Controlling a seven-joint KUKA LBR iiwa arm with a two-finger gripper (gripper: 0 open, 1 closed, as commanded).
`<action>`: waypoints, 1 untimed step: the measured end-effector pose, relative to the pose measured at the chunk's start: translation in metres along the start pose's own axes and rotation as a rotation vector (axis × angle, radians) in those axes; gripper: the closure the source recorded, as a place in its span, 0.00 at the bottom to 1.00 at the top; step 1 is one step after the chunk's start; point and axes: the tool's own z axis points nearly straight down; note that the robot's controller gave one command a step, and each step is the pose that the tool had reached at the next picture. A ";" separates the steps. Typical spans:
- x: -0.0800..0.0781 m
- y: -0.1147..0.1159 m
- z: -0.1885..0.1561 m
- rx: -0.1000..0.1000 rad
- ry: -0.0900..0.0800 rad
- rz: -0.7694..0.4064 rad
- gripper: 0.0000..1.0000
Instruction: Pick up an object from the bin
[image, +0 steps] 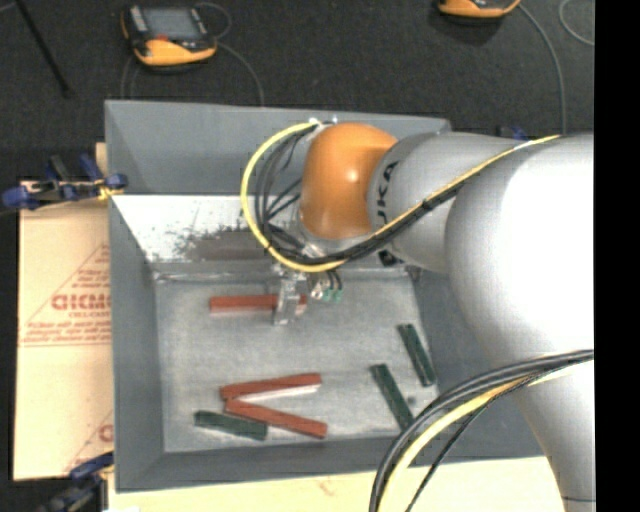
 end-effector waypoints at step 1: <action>0.000 0.000 0.000 0.000 0.000 0.000 1.00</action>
Offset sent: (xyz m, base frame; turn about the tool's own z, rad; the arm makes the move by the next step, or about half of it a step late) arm -0.0001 0.0001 0.0173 0.0000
